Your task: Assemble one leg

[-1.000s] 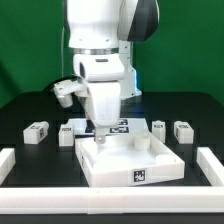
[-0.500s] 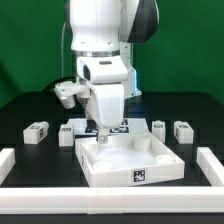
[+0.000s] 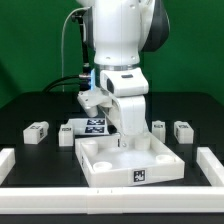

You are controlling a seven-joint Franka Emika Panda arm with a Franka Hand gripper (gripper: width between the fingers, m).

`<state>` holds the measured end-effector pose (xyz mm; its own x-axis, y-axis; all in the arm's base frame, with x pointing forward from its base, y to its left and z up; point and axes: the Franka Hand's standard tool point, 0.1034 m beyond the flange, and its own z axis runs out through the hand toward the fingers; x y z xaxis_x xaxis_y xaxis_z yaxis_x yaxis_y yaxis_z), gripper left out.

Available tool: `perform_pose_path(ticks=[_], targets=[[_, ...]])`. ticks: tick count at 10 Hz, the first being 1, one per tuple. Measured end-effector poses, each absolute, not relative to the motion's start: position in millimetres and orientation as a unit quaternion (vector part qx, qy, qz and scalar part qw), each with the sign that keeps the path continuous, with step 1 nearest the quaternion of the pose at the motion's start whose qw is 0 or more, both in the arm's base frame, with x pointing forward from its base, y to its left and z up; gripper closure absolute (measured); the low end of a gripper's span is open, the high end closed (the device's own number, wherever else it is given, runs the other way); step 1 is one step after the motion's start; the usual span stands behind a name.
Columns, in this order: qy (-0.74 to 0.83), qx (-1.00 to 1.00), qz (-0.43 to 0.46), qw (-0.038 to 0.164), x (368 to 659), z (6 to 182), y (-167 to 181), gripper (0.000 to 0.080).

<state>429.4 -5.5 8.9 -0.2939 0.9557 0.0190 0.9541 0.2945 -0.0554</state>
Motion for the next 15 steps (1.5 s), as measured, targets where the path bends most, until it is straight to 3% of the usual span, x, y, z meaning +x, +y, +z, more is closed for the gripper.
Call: perform_pose_path(ticks=[2, 5, 6, 7, 15], targets=[[-0.799, -0.6, 0.018, 0.027, 429.7, 5.4, -11.3, 0.015], [-0.799, -0.6, 0.018, 0.027, 429.3, 5.2, -11.2, 0.0547], [-0.799, -0.6, 0.018, 0.027, 429.3, 5.2, -11.3, 0.0547], [-0.799, -0.6, 0.018, 0.027, 429.6, 5.4, -11.3, 0.0723], [-0.796, -0.605, 0.013, 0.022, 434.4, 6.9, -11.4, 0.0745]])
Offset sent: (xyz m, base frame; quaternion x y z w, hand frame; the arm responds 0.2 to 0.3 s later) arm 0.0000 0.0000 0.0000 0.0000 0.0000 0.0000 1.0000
